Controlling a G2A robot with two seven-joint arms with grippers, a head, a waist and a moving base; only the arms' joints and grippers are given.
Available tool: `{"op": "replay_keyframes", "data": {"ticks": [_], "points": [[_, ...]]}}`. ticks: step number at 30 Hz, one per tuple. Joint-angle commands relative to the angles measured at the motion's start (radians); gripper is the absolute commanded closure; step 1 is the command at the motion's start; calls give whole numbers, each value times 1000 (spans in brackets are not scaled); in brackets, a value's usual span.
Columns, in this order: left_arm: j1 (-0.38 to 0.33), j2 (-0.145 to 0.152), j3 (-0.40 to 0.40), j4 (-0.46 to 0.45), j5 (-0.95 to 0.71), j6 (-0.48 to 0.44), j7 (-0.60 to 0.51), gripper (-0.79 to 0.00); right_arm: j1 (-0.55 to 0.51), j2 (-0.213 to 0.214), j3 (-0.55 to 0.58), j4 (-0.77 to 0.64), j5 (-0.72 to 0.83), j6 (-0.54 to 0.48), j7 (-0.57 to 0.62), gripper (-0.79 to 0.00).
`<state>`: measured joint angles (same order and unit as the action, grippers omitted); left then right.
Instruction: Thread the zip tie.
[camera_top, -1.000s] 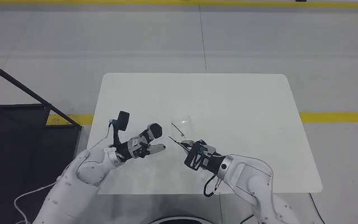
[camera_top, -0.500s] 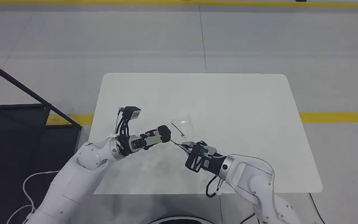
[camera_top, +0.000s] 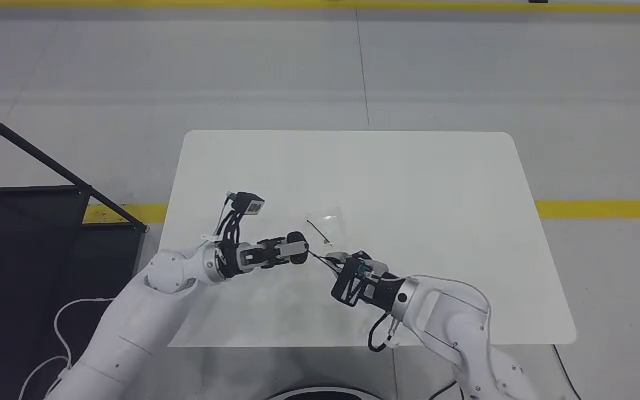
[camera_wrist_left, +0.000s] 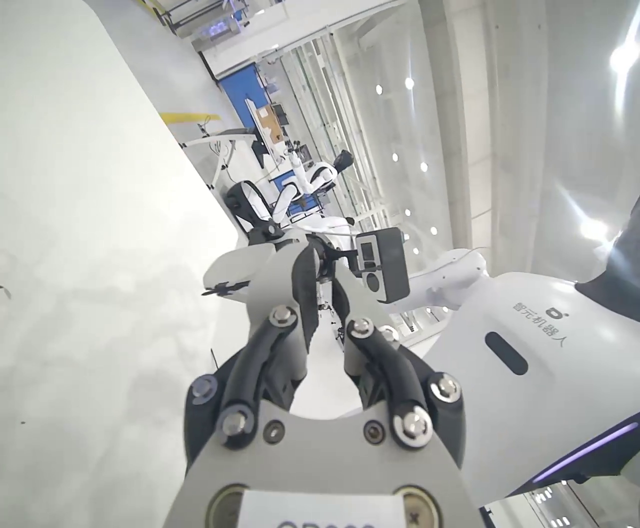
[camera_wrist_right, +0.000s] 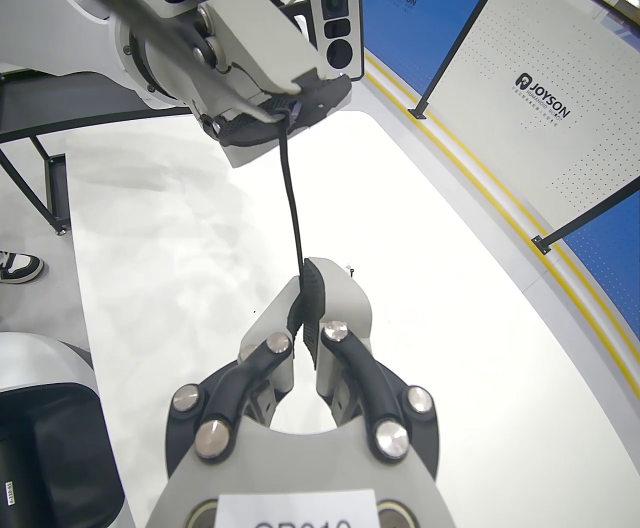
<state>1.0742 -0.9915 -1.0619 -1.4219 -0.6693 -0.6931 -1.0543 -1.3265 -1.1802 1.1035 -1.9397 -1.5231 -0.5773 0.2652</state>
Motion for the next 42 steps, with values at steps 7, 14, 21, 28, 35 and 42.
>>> {"op": "replay_keyframes", "data": {"ticks": [7,14,21,28,35,42], "points": [[-4,-8,1,6,11,1,-5,0,1,1,-2,0,1,1,0,0],[-3,-12,-8,16,14,-7,-10,0,-7,3,5,-6,3,19,-20,0],[2,-13,-32,31,13,-15,-15,0,-42,11,40,-19,10,25,-72,0],[12,-12,-53,34,45,-17,-4,0,-64,17,68,-22,29,5,-143,0],[18,-14,-56,38,84,-12,-4,0,-83,23,100,-14,61,-8,-214,0],[21,-16,-60,36,138,-7,14,0,-102,28,126,-11,86,-15,-274,0]]}}
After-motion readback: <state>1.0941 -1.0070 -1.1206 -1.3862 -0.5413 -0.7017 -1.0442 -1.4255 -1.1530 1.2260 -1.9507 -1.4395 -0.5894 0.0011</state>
